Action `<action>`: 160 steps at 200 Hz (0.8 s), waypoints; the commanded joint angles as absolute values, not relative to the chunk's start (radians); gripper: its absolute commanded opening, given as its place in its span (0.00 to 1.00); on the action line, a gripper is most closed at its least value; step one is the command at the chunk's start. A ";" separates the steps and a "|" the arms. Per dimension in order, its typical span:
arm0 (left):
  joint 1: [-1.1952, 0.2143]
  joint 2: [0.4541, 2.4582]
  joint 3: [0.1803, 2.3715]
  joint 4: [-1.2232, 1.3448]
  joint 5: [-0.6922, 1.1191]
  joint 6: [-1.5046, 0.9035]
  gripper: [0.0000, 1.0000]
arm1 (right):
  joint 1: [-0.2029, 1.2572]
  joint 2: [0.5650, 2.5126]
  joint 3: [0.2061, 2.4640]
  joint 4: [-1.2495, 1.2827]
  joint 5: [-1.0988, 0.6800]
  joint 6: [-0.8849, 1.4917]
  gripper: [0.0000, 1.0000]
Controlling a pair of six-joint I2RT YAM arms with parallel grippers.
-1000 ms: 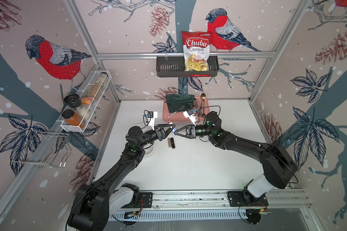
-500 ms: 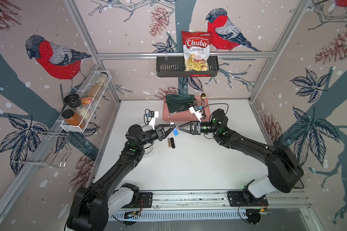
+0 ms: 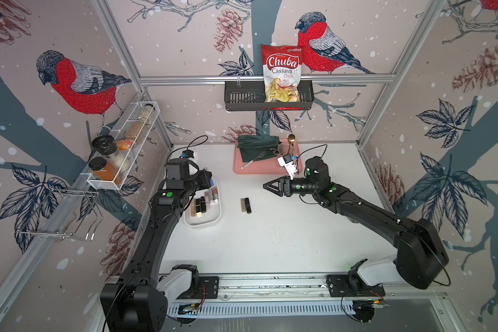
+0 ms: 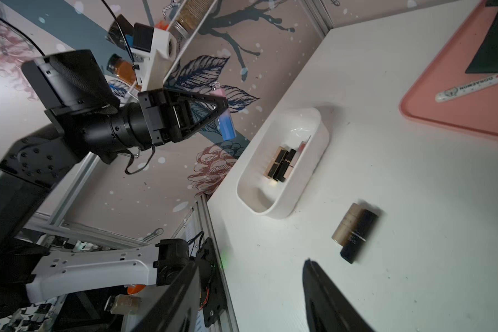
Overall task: Put the lipstick into the storage box
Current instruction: Place the lipstick in the storage box.
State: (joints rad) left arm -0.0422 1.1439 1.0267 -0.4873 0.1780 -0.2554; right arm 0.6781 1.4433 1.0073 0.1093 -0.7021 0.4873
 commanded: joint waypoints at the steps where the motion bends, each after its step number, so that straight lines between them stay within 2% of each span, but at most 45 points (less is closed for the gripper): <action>1: -0.034 1.197 1.046 -0.614 0.009 -0.177 0.03 | 0.741 1.481 1.060 -0.038 -0.572 0.352 0.62; 46: -0.033 1.319 1.012 -0.576 0.003 -0.188 0.03 | 0.823 1.538 1.079 -0.069 -0.520 0.330 0.62; 160: 0.006 1.573 1.065 -0.508 -0.015 -0.175 0.00 | 0.823 1.546 1.051 -0.057 -0.510 0.329 0.62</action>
